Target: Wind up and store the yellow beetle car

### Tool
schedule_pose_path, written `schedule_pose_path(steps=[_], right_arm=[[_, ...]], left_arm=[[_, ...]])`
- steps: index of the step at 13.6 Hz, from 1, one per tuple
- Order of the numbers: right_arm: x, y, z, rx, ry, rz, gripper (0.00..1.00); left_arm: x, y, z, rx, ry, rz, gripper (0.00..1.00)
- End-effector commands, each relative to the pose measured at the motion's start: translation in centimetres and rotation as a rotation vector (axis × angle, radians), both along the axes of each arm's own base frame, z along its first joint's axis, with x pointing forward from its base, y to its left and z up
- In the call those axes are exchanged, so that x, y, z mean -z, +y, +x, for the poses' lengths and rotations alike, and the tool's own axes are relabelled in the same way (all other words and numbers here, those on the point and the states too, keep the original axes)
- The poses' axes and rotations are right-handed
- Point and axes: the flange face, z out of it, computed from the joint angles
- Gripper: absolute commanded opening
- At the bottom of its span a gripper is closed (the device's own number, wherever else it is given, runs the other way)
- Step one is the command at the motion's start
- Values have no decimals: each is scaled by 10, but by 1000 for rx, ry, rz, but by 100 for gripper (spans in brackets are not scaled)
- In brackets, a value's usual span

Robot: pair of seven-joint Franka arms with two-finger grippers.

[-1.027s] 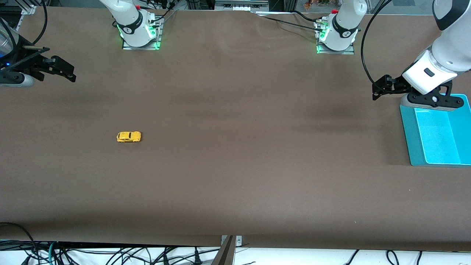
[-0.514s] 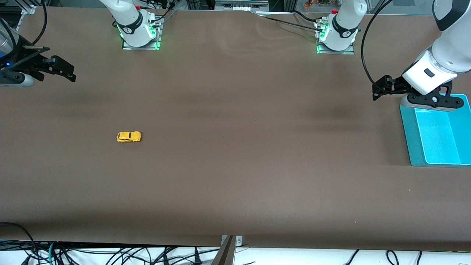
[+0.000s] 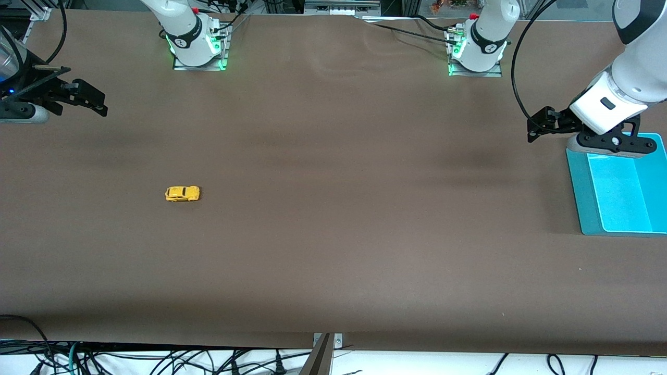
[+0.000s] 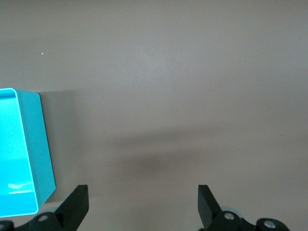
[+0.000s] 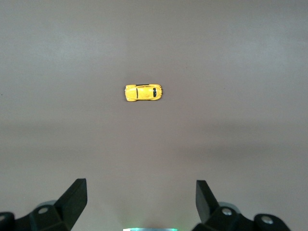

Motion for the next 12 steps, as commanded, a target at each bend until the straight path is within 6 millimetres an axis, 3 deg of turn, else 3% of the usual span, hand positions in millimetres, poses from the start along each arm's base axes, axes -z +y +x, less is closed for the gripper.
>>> schedule_pose_path(steps=[1,4,5,7,9,12], right_arm=[[-6,-2,4,-5,-6,-6,100],[-1,-12,9,16,-10,-7,100],[10,-13,14,14,9,-9,100],[58,-7,36,-11,88,-4,100],[82,-5,44,-57,134,-2,100],[137,4,65,-228,160,27,100]], left_arm=[[-5,1,3,0,-4,-12,100],[-5,2,4,-2,-5,-12,100],[-5,1,3,-1,-4,-12,100],[-5,2,4,-2,-4,-12,100],[-5,2,4,-2,-4,-12,100],[-5,2,4,-2,-5,-12,100]])
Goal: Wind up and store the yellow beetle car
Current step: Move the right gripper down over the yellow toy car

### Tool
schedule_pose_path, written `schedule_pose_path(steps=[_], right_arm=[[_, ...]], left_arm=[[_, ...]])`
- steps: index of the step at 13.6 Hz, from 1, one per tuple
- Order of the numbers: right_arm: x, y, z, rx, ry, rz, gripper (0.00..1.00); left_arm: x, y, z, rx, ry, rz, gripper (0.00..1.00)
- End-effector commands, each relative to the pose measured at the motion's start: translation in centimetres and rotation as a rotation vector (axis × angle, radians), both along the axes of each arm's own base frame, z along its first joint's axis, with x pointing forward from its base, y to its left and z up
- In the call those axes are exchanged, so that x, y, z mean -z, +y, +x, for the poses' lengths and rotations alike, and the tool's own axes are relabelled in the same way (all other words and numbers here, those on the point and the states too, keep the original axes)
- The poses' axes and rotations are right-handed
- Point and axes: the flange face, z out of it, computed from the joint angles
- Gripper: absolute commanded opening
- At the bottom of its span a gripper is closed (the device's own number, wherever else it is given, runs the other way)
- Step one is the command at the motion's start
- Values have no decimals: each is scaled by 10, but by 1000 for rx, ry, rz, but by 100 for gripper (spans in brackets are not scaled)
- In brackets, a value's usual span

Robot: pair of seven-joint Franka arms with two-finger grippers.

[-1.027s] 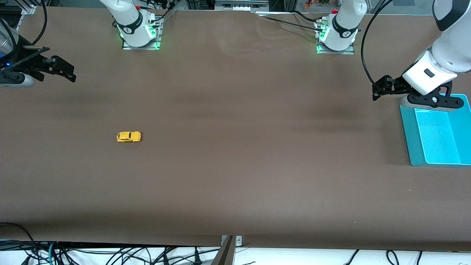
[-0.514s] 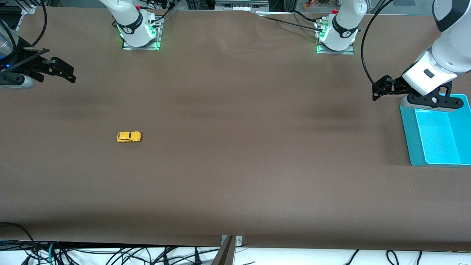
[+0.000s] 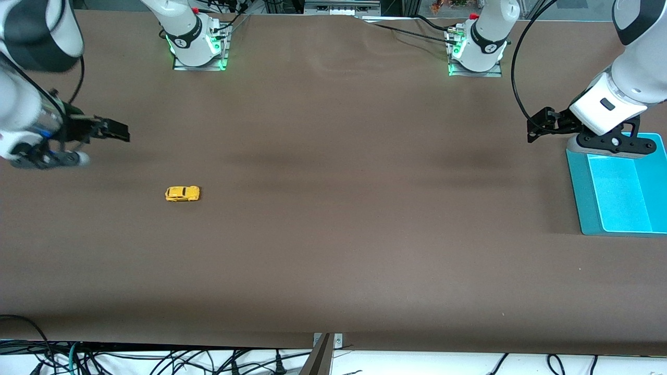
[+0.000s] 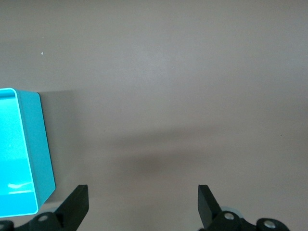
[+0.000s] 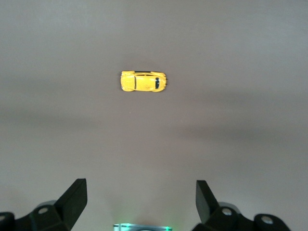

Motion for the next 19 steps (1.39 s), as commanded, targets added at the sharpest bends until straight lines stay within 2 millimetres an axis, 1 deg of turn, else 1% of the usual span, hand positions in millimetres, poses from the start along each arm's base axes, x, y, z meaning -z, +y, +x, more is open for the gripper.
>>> schedule_pose_path(steps=[1,2,3,5,6,7,8,9,11,13,16,19], right_arm=[[36,6,19,-211,-7,39,100],[54,5,25,-305,-10,64,100],[71,6,26,-381,-8,83,100],[97,7,25,-532,-11,115,100],[118,5,21,-595,-5,133,100],[131,6,19,-690,-18,151,100],[149,7,9,-773,-47,159,100],[170,6,-6,-841,-71,157,100],[202,9,-23,-1044,-131,164,100],[223,11,-31,-1185,-171,163,100],[247,13,-26,-1339,-201,167,100],[275,17,-23,-1430,-229,167,100]], left_arm=[[-6,2,3,-3,-5,-12,100],[-6,1,3,-2,-7,-12,100],[-6,1,3,-2,-5,-12,100],[-6,3,3,-5,-5,-12,100],[-5,4,3,-5,-4,-12,100],[-4,6,3,-9,0,-11,100],[-5,6,3,-11,-2,-11,100],[-5,6,3,-11,-2,-11,100],[-5,6,3,-9,-2,-11,100],[-5,6,3,-9,-2,-11,100],[-5,6,3,-11,-2,-11,100],[-5,6,3,-11,-2,-11,100]])
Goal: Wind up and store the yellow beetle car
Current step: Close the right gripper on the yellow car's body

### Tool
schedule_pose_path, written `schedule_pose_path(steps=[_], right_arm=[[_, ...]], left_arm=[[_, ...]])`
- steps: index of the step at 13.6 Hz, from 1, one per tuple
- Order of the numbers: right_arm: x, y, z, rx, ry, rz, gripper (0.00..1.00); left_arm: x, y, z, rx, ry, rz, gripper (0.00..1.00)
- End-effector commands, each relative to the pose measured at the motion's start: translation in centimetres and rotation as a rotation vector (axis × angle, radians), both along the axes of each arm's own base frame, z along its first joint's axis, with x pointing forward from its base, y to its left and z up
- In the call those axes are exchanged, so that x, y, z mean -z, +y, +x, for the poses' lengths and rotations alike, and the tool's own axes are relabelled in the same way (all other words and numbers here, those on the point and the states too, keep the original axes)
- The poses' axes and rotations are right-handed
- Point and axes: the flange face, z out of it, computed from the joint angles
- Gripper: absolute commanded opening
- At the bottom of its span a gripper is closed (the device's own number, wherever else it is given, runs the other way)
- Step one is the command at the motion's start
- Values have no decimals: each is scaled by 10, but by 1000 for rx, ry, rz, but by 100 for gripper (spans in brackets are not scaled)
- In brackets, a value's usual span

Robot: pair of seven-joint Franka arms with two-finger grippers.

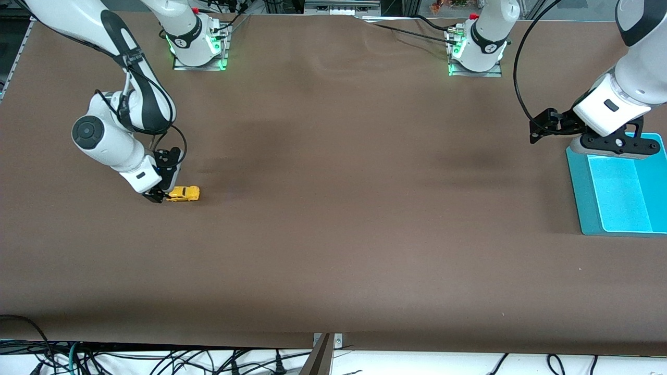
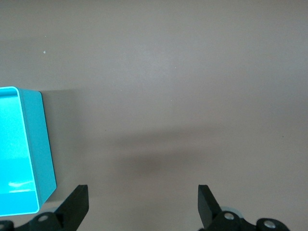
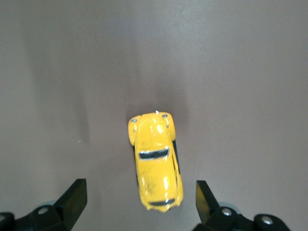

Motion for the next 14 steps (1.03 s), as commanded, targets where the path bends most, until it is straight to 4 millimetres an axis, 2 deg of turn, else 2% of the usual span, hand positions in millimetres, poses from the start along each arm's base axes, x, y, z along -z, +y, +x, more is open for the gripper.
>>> schedule_pose_path(steps=[1,3,4,7,8,9,11,14], right_arm=[[26,4,1,-82,-26,5,100],[36,4,2,-90,-35,9,100],[37,4,2,-90,-35,9,95],[34,6,3,-93,-36,9,41],[31,9,3,-97,-39,11,32],[29,17,4,-105,-42,18,30],[18,29,3,-126,-43,23,14],[3,65,-3,-162,-5,41,9]], left_arm=[[-5,0,2,0,-3,-11,100],[-5,1,2,-1,-3,-11,100],[-5,0,2,0,-3,-11,100],[-6,-1,2,2,-5,-11,100],[-5,1,2,-1,-3,-11,100],[-5,1,2,-1,-3,-11,100],[-5,1,2,-1,-3,-11,100],[-5,1,2,-1,-3,-11,100]])
